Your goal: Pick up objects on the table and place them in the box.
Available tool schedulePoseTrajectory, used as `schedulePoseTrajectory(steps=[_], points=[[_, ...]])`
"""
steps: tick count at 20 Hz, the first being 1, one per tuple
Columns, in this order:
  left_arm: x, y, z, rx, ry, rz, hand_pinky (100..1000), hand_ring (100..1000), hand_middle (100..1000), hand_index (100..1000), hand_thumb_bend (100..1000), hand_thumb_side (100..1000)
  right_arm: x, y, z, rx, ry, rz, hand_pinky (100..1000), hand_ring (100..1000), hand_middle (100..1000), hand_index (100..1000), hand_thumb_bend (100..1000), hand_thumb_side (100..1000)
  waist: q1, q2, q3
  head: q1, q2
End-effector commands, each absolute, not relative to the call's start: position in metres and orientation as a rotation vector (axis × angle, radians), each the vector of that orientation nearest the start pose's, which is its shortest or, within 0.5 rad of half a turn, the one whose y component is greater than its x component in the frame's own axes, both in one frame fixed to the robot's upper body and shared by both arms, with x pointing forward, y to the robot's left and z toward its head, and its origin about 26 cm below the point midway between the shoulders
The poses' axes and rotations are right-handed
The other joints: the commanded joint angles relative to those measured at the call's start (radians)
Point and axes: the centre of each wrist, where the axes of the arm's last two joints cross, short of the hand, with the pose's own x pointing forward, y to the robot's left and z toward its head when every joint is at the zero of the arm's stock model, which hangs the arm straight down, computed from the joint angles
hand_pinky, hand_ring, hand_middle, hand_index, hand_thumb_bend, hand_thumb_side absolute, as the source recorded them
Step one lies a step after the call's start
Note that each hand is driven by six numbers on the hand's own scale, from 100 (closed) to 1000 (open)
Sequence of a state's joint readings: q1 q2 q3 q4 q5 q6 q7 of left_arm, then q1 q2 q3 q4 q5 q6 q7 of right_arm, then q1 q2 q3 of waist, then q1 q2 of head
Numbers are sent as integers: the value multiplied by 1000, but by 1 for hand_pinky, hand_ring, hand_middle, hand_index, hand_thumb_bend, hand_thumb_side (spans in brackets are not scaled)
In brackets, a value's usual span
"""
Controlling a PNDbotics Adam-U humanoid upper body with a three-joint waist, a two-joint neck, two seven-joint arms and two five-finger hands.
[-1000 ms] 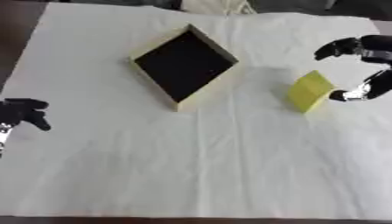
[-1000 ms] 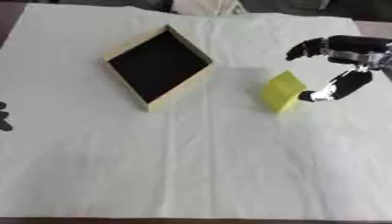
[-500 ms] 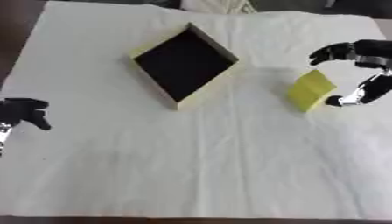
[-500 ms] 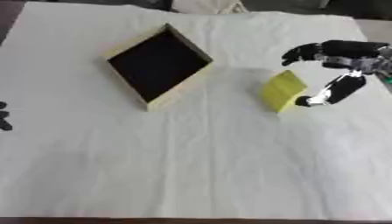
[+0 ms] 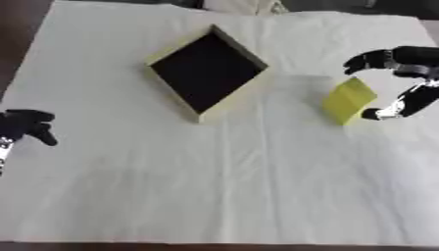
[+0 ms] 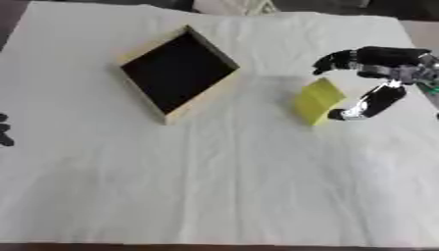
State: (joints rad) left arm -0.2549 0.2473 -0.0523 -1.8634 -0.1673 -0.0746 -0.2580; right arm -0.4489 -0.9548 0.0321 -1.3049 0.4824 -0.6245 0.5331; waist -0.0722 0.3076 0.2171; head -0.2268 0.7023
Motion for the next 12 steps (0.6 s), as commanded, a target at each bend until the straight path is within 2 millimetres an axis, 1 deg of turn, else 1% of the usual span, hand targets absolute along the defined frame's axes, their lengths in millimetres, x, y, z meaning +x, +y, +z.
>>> schedulePoseTrajectory(steps=[1,12], points=[[312,245,156,97,-2114,-735,782,515,455,702,211,933,354,-467,229,-775,-1355,1832,847,903,936,931,420,525,3,-12,4,-1,-10],[313,244,159,93,-2122,-750,783,514,456,704,210,934,356,-471,224,-738,-1306,1841,850,904,926,923,412,532,-2,-4,18,-3,-14]])
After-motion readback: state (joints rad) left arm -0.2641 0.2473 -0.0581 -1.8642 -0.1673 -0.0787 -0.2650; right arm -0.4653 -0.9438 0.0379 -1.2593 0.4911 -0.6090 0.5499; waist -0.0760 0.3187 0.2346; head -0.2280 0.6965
